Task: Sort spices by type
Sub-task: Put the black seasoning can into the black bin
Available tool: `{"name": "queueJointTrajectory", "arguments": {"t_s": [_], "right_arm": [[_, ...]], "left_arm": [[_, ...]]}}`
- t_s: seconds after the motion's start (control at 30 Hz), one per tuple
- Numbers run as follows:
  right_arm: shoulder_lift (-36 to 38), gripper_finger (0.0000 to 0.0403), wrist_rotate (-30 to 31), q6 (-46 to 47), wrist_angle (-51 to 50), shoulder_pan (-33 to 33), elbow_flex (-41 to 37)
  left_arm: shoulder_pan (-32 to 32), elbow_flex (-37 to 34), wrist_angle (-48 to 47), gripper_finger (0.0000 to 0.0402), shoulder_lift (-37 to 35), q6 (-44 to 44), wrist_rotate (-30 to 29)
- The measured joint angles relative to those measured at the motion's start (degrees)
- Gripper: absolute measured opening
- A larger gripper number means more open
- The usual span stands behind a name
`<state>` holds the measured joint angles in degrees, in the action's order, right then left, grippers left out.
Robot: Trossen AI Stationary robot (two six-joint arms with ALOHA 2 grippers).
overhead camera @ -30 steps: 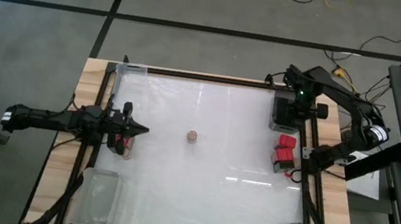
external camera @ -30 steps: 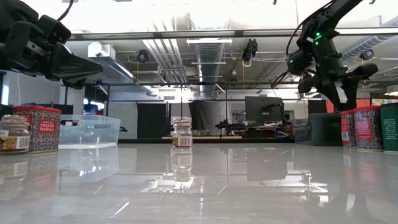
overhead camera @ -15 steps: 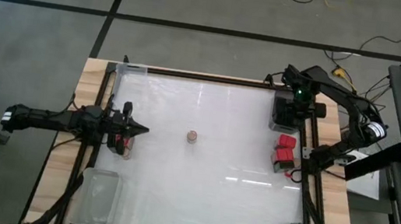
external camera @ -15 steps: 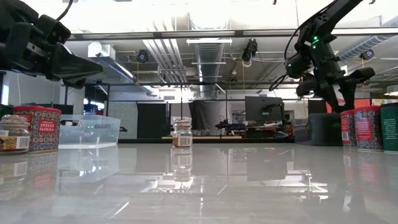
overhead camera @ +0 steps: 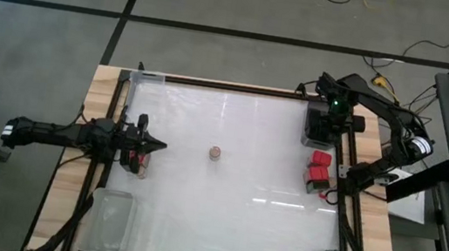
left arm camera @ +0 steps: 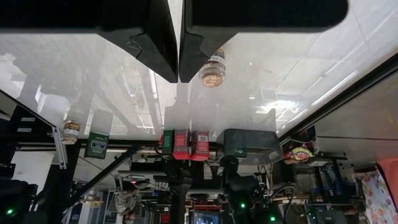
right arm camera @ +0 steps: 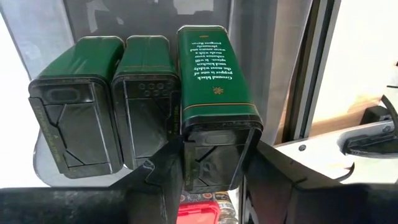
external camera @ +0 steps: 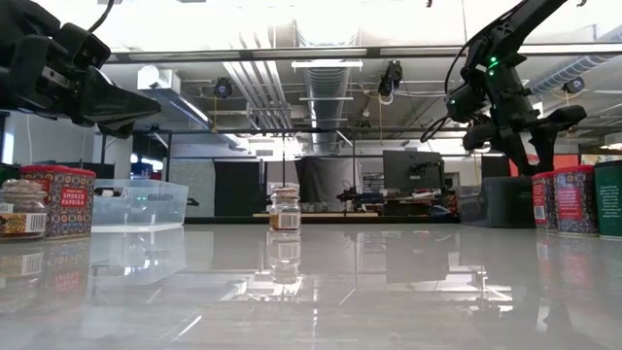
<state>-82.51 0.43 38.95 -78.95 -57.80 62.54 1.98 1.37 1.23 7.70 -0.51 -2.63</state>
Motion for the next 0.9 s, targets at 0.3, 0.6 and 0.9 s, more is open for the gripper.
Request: {"name": "queueJointTrajectory", "arguments": {"t_s": [0.3,0.6,0.9], "right_arm": [[0.6,0.0142,-0.2,0.8,-0.2,0.0,-0.1],[1.8,0.0131,0.8,0.9,-1.3,0.0,-0.2],[1.8,0.0137,4.1,1.4,0.6,0.0,-1.2]], "left_arm": [[0.0,0.0,0.0,0.0,0.0,0.0,0.0],[0.0,0.0,0.0,0.0,0.0,0.0,-1.5],[0.0,0.0,0.0,0.0,0.0,0.0,-1.5]]}}
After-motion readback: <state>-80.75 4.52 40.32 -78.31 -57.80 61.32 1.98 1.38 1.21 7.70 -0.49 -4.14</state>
